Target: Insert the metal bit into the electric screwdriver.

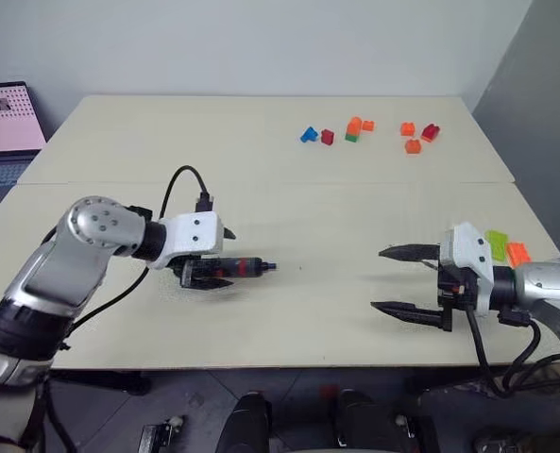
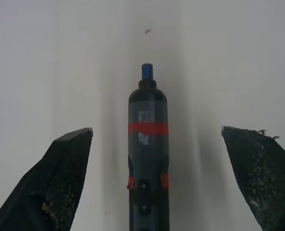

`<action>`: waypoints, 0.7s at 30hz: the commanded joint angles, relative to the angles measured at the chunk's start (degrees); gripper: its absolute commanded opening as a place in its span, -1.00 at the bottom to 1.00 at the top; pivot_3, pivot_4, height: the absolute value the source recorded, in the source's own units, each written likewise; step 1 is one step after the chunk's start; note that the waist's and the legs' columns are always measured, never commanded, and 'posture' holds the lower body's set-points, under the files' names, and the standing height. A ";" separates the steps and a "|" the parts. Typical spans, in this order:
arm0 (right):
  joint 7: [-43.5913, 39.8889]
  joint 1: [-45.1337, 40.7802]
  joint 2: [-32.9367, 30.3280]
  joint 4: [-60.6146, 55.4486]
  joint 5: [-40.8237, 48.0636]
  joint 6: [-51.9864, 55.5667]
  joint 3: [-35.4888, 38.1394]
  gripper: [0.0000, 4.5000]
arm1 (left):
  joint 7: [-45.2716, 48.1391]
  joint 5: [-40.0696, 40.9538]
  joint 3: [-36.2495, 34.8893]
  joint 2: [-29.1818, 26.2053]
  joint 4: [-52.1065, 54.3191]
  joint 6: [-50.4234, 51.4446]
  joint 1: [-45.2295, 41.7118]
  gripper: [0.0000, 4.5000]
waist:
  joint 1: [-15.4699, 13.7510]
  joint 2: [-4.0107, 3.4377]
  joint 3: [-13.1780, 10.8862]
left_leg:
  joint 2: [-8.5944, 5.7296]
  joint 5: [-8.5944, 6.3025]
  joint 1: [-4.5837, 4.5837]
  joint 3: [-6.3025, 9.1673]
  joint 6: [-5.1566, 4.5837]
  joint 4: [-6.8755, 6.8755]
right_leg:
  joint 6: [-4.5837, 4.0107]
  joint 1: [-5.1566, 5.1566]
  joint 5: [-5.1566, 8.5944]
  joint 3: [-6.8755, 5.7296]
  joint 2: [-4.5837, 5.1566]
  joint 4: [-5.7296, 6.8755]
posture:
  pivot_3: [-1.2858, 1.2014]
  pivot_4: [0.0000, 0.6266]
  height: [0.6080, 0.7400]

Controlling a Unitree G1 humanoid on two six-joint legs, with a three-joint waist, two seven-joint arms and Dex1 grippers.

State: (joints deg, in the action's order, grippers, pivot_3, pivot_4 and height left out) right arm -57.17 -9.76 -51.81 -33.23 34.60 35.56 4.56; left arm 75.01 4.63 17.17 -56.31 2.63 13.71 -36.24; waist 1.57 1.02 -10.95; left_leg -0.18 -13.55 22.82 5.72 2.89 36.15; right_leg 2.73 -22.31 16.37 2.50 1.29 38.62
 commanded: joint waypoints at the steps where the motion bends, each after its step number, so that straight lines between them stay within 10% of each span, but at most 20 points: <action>1: 0.87 -0.25 0.57 -1.47 0.00 -0.37 -0.59 0.97 | 0.75 -4.17 3.06 3.09 -3.11 -2.09 -3.19 1.00 | 0.06 0.00 0.00 | 0.00 0.00 0.01 0.01 0.00 0.00 | 0.00 0.00 0.00 0.00 0.00 -0.01 | 0.03 -0.52 1.00; 21: 6.24 3.20 2.71 -7.90 2.41 2.14 -0.84 0.97 | 7.23 -14.00 10.59 13.71 -18.49 -5.46 -13.96 1.00 | 0.36 0.03 -0.02 | -0.02 0.00 -0.01 0.18 0.00 0.17 | 0.01 0.00 0.00 -0.09 -0.01 0.25 | 0.03 -0.52 1.00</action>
State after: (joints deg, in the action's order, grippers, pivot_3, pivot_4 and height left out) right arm -51.18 -6.64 -49.01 -38.96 35.80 37.74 2.70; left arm 80.96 -8.73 27.85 -42.29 -15.83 9.50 -48.23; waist 1.93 1.05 -10.97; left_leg -0.21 -13.55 22.81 5.91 2.89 36.33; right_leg 2.73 -22.31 16.37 2.41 1.28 38.88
